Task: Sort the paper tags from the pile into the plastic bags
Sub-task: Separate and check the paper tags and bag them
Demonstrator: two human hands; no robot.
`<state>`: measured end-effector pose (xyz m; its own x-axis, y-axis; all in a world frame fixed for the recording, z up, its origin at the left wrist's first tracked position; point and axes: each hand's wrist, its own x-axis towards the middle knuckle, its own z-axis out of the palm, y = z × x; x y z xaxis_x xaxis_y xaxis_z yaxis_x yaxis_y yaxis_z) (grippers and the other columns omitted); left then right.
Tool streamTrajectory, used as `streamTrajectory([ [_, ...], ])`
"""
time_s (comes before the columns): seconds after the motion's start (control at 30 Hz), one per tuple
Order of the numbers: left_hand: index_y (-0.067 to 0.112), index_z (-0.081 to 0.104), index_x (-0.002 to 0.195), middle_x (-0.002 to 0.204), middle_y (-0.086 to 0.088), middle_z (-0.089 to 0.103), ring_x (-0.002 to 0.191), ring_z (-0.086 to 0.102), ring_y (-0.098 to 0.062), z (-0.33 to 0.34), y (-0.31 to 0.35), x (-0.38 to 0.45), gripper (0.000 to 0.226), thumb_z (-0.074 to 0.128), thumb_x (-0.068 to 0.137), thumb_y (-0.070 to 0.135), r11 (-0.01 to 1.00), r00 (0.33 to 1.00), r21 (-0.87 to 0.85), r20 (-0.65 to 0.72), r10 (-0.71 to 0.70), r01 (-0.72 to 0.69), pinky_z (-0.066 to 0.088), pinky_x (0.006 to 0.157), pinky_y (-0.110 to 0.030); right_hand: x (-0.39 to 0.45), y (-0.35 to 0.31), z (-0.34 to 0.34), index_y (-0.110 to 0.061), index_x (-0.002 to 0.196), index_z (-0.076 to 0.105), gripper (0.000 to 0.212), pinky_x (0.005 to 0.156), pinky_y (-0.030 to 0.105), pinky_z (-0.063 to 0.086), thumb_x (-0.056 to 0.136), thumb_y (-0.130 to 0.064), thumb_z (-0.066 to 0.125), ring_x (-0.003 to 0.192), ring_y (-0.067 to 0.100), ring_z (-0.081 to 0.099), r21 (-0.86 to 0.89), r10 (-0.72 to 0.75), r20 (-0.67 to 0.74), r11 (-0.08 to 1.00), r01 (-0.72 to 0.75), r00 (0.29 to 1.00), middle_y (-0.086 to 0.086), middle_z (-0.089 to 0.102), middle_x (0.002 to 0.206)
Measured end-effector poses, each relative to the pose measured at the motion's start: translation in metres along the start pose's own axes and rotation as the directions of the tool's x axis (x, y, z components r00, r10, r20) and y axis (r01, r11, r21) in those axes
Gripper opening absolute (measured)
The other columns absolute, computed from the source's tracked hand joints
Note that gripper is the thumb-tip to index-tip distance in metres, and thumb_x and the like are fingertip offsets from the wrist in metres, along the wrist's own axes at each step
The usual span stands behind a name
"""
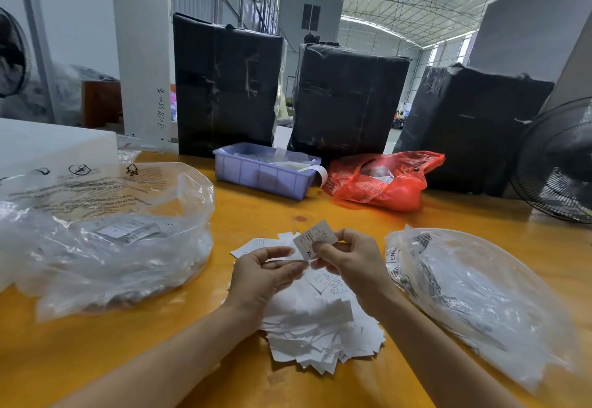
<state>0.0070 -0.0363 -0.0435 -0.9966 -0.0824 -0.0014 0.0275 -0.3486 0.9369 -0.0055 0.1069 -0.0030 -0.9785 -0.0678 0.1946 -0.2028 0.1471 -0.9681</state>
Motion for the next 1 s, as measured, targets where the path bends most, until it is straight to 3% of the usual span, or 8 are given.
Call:
streamTrajectory([
  [0.27, 0.007, 0.062, 0.099, 0.081, -0.01, 0.075, 0.067, 0.07, -0.011, -0.001, 0.003, -0.0034, 0.052, 0.078, 0.05, 0.011, 1.0, 1.0, -0.008, 0.013, 0.001, -0.001, 0.048, 0.065, -0.023, 0.0028, -0.0008, -0.0016, -0.007, 0.086, 0.063, 0.005, 0.052, 0.012, 0.046, 0.084, -0.007, 0.068, 0.06, 0.01, 0.068, 0.061, -0.007, -0.091, 0.998, 0.013, 0.996, 0.007, 0.073, 0.074],
  [0.47, 0.006, 0.063, 0.099, 0.082, -0.011, 0.075, 0.069, 0.071, -0.014, -0.0008, 0.0023, -0.0023, 0.052, 0.079, 0.05, 0.012, 1.0, 1.0, -0.008, 0.01, -0.003, 0.003, 0.049, 0.065, -0.023, 0.0011, 0.0019, 0.0014, 0.002, 0.088, 0.063, 0.007, 0.049, 0.01, 0.044, 0.083, -0.001, 0.067, 0.053, 0.006, 0.064, 0.008, -0.014, -0.063, 1.0, 0.015, 0.998, 0.011, 0.07, 0.073],
  [0.7, 0.005, 0.061, 0.101, 0.083, -0.011, 0.075, 0.073, 0.072, -0.015, -0.0032, -0.0005, 0.0021, 0.037, 0.074, 0.068, -0.005, 1.0, 0.999, -0.008, 0.031, -0.011, 0.011, 0.049, 0.064, -0.022, 0.0006, 0.0018, 0.0011, 0.002, 0.089, 0.063, 0.007, 0.05, 0.012, 0.046, 0.084, -0.001, 0.066, 0.055, 0.009, 0.066, 0.023, -0.015, -0.064, 1.0, 0.016, 0.998, 0.01, 0.071, 0.074],
  [1.0, 0.005, 0.063, 0.099, 0.078, -0.012, 0.074, 0.066, 0.07, -0.014, -0.0018, 0.0006, 0.001, 0.055, 0.082, 0.048, 0.015, 1.0, 1.0, -0.017, 0.015, 0.002, -0.002, 0.05, 0.058, -0.017, 0.0, 0.0022, 0.0022, -0.001, 0.086, 0.063, 0.005, 0.051, 0.012, 0.045, 0.083, -0.001, 0.067, 0.056, 0.009, 0.066, 0.03, -0.034, -0.046, 0.999, 0.035, 0.998, 0.01, 0.071, 0.076],
])
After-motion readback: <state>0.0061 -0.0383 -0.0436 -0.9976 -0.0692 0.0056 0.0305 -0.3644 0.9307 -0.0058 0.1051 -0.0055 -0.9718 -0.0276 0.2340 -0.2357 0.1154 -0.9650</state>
